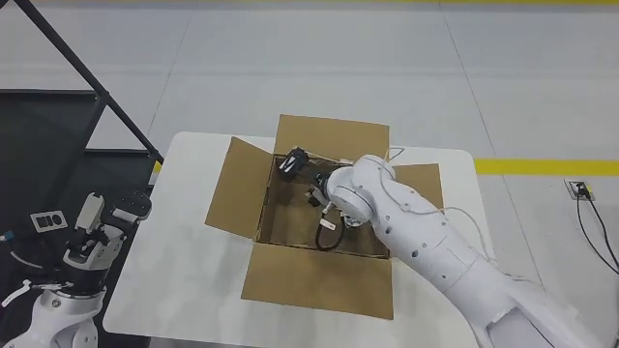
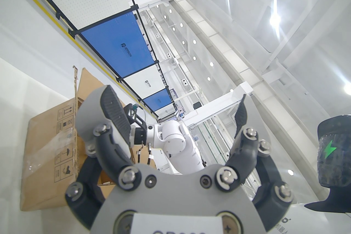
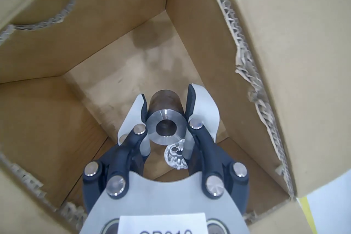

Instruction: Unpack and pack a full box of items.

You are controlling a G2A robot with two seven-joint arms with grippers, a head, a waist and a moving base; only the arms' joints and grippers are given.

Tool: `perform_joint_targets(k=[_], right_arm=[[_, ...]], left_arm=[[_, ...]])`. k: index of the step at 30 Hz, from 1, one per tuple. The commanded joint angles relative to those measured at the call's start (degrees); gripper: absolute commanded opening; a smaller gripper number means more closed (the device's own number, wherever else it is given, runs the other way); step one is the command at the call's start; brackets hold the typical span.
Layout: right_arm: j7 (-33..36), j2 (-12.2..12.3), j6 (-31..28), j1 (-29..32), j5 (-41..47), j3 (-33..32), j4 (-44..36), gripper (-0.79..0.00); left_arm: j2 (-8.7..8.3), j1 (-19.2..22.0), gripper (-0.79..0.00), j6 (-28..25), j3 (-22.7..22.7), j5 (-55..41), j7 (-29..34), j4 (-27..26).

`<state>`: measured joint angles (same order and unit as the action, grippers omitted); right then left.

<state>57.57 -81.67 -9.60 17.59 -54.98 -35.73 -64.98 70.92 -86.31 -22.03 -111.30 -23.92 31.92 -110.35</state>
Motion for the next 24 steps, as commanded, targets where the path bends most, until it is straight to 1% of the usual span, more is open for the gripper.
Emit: perform_joint_targets(k=[1, 6, 9, 11, 21, 24], right_arm=[[2.76, 2.13, 0.99, 3.39, -0.98, -4.65, -7.62, -0.785], [8.48, 6.36, 3.89, 13.60, -5.39, -15.18, -24.48, -0.785], [10.42, 8.09, 5.59, 19.83, -8.04, -20.81, -33.13, -0.785], [11.51, 8.80, 6.70, 22.97, -9.59, -23.43, -36.92, -0.785], [11.51, 8.80, 6.70, 22.97, -9.59, -23.43, -36.92, -0.785], [9.04, 8.72, 6.39, 23.90, -7.52, -23.80, -35.40, -0.785]], left_arm=[[0.00, 0.00, 0.000, 0.00, 0.00, 0.00, 0.00, 0.00], [0.00, 0.00, 0.000, 0.00, 0.00, 0.00, 0.00, 0.00], [0.00, 0.00, 0.000, 0.00, 0.00, 0.00, 0.00, 0.00], [0.00, 0.00, 0.000, 0.00, 0.00, 0.00, 0.00, 0.00], [0.00, 0.00, 0.000, 0.00, 0.00, 0.00, 0.00, 0.00], [0.00, 0.00, 0.000, 0.00, 0.00, 0.00, 0.00, 0.00]])
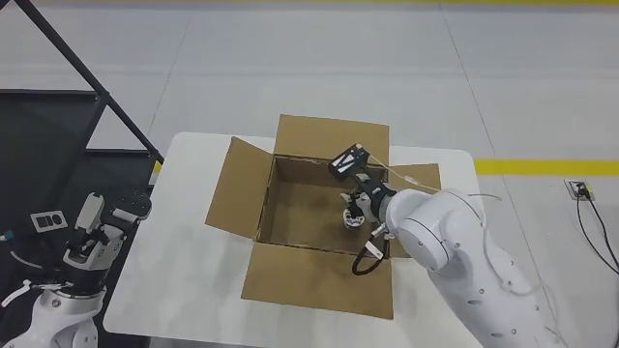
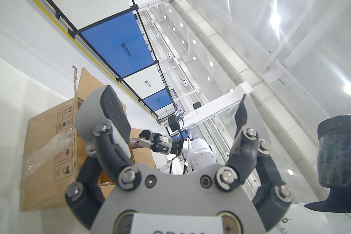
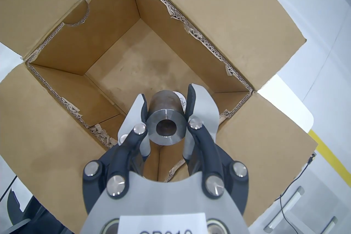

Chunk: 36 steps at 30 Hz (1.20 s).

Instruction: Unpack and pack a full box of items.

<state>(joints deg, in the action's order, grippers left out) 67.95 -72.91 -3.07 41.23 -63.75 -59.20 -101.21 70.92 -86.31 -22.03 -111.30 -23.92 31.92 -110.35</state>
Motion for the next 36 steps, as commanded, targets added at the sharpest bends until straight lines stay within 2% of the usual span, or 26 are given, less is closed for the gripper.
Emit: perform_joint_targets(k=[1, 4, 6, 13, 17, 22, 29, 36], right_arm=[[-1.78, 0.00, -0.07, 0.04, 1.42, -0.99, 1.29, -0.785], [-2.29, 0.46, 1.59, 0.80, 1.89, -5.01, 0.40, -0.785], [-1.65, 1.08, 3.68, 2.37, -0.76, -8.56, -1.29, -0.785], [0.64, 3.16, 11.58, 12.14, -10.97, -22.90, -9.52, -0.785], [1.74, 3.75, 13.21, 16.67, -12.89, -28.81, -10.50, -0.785], [3.46, 4.13, 11.47, 17.56, -14.20, -30.94, -2.09, -0.785], [4.57, 4.29, 5.52, 12.80, -12.43, -29.60, 15.00, -0.785], [2.00, 4.24, 3.41, 11.73, -11.04, -28.14, 20.98, -0.785]], left_arm=[[0.00, 0.00, 0.000, 0.00, 0.00, 0.00, 0.00, 0.00], [0.00, 0.00, 0.000, 0.00, 0.00, 0.00, 0.00, 0.00], [0.00, 0.00, 0.000, 0.00, 0.00, 0.00, 0.00, 0.00], [0.00, 0.00, 0.000, 0.00, 0.00, 0.00, 0.00, 0.00], [0.00, 0.00, 0.000, 0.00, 0.00, 0.00, 0.00, 0.00], [0.00, 0.00, 0.000, 0.00, 0.00, 0.00, 0.00, 0.00], [0.00, 0.00, 0.000, 0.00, 0.00, 0.00, 0.00, 0.00], [0.00, 0.00, 0.000, 0.00, 0.00, 0.00, 0.00, 0.00]])
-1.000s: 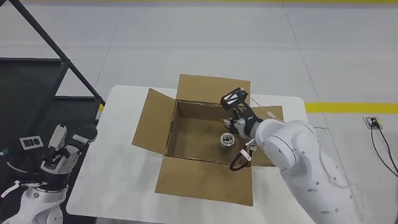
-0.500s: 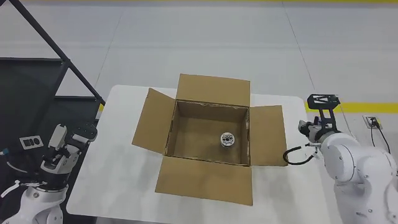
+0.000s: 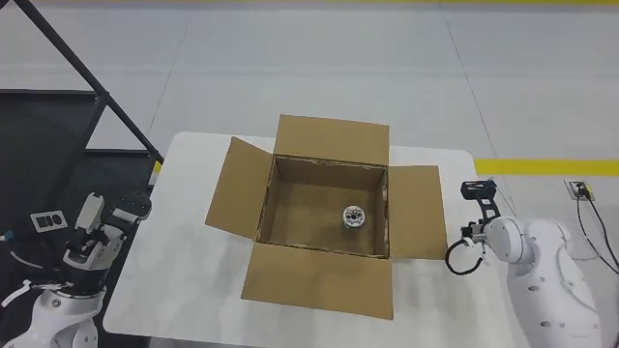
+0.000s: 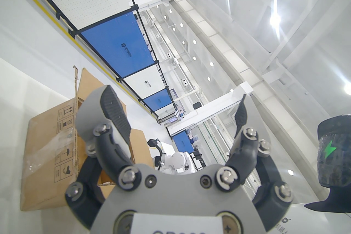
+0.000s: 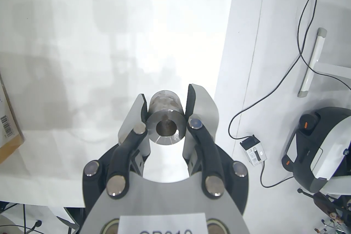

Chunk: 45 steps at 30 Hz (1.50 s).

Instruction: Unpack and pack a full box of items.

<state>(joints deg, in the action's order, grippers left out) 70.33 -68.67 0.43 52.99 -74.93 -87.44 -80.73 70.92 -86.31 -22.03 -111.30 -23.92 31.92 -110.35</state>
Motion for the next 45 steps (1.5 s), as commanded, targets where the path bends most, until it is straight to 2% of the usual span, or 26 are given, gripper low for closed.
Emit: perform_joint_targets(k=[1, 16, 17, 19, 21, 23, 29, 34, 37, 40, 43, 45], right_arm=[[-0.71, 0.00, -0.22, -0.06, 0.29, 0.26, 0.97, -0.785], [-3.83, -0.07, -1.01, -0.60, -0.56, 3.31, 4.30, -0.785], [-3.77, -0.07, -1.01, -0.64, -0.51, 3.41, 4.40, -0.717], [-3.45, -0.07, -0.54, -0.76, -0.63, 3.55, 4.52, -0.203], [-3.45, -0.06, -0.56, -0.81, -0.46, 3.67, 4.57, -0.179], [-3.42, -0.04, -0.53, -0.75, -0.39, 3.74, 4.52, -0.018], [-3.01, 0.15, -0.49, -0.11, -0.06, 3.25, 3.12, 0.000], [-3.93, 0.63, 4.55, 1.15, -1.83, -0.20, -2.84, 0.000], [-4.80, 0.98, 9.20, 3.59, -4.12, -3.45, -12.22, 0.000], [-7.20, 1.07, 11.47, 7.44, -3.41, -6.35, -24.77, 0.000], [-10.41, 0.94, 9.68, 11.17, 0.41, -6.72, -35.96, 0.000], [-12.90, 0.82, 6.23, 12.75, 4.62, -5.50, -40.58, 0.000]], left_arm=[[0.00, 0.00, 0.000, 0.00, 0.00, 0.00, 0.00, 0.00], [0.00, 0.00, 0.000, 0.00, 0.00, 0.00, 0.00, 0.00], [0.00, 0.00, 0.000, 0.00, 0.00, 0.00, 0.00, 0.00], [0.00, 0.00, 0.000, 0.00, 0.00, 0.00, 0.00, 0.00], [0.00, 0.00, 0.000, 0.00, 0.00, 0.00, 0.00, 0.00], [0.00, 0.00, 0.000, 0.00, 0.00, 0.00, 0.00, 0.00], [0.00, 0.00, 0.000, 0.00, 0.00, 0.00, 0.00, 0.00], [0.00, 0.00, 0.000, 0.00, 0.00, 0.00, 0.00, 0.00], [0.00, 0.00, 0.000, 0.00, 0.00, 0.00, 0.00, 0.00], [0.00, 0.00, 0.000, 0.00, 0.00, 0.00, 0.00, 0.00], [0.00, 0.00, 0.000, 0.00, 0.00, 0.00, 0.00, 0.00], [0.00, 0.00, 0.000, 0.00, 0.00, 0.00, 0.00, 0.00]])
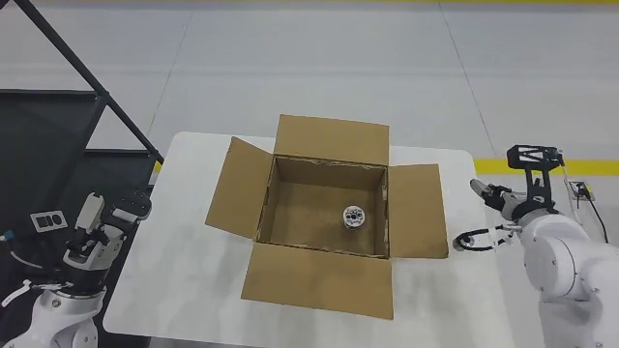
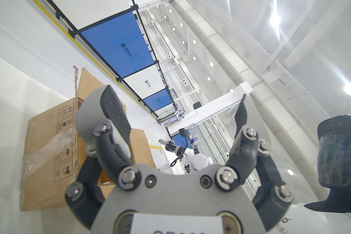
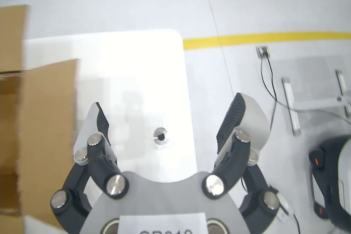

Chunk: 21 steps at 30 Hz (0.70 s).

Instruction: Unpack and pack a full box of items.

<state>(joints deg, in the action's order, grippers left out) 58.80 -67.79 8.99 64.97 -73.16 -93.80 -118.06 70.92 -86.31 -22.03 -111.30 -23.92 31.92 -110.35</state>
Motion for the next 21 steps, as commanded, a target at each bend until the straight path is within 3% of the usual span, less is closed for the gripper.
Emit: perform_joint_targets(k=[1, 5, 10, 21], right_arm=[[-2.25, -0.06, -5.37, 1.15, 5.26, 1.84, -4.42, 0.000], [-1.03, 0.05, -16.55, -1.32, 8.73, 8.71, -2.89, 0.000], [2.77, -0.66, -23.67, -10.56, 8.38, 21.13, 6.09, 0.000], [3.96, -5.81, -24.66, -30.20, 10.90, 43.62, 33.75, 0.000]], left_arm=[[0.00, 0.00, 0.000, 0.00, 0.00, 0.00, 0.00, 0.00], [0.00, 0.00, 0.000, 0.00, 0.00, 0.00, 0.00, 0.00], [0.00, 0.00, 0.000, 0.00, 0.00, 0.00, 0.00, 0.00], [0.00, 0.00, 0.000, 0.00, 0.00, 0.00, 0.00, 0.00]])
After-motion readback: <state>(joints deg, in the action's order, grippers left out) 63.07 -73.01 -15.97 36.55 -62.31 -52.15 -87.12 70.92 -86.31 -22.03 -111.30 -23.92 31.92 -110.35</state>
